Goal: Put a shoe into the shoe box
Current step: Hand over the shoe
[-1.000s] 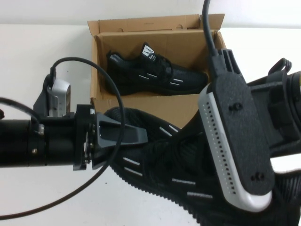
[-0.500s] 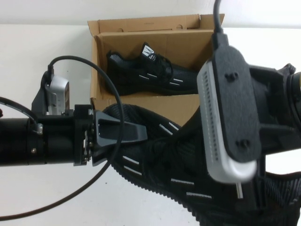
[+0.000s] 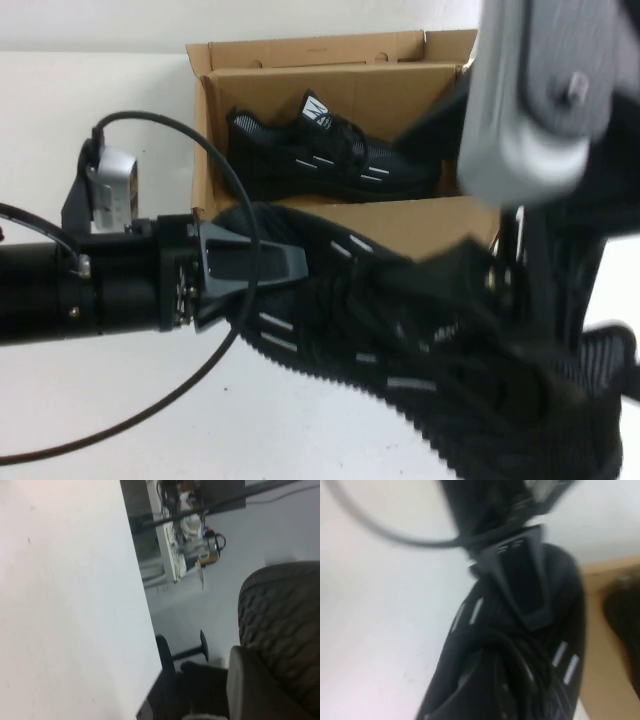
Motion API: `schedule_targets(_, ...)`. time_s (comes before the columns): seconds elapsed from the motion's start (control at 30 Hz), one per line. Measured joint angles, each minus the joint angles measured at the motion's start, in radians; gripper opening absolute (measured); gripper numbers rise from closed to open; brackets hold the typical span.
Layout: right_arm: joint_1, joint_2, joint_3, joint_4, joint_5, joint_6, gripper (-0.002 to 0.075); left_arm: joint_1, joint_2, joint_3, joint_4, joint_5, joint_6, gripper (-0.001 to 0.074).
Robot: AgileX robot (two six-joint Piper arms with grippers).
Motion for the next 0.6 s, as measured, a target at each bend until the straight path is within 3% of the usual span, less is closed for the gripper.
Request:
schedule_targets(0.2,0.0,-0.002,-0.039,-0.182,-0.045,0.492,0.0675,0.0,0.002,0.001,-0.007,-0.162,0.104,0.0146)
schedule_targets(0.47,0.0,0.005,-0.039,-0.296,0.001,1.432,0.0676,0.0,0.006,0.002,-0.01,-0.385,0.136,0.0146)
schedule_targets(0.6,0.0,0.042,-0.039,-0.278,0.018,1.609,0.0676,0.0,0.006,0.002,-0.019,-0.438,0.14,0.0146)
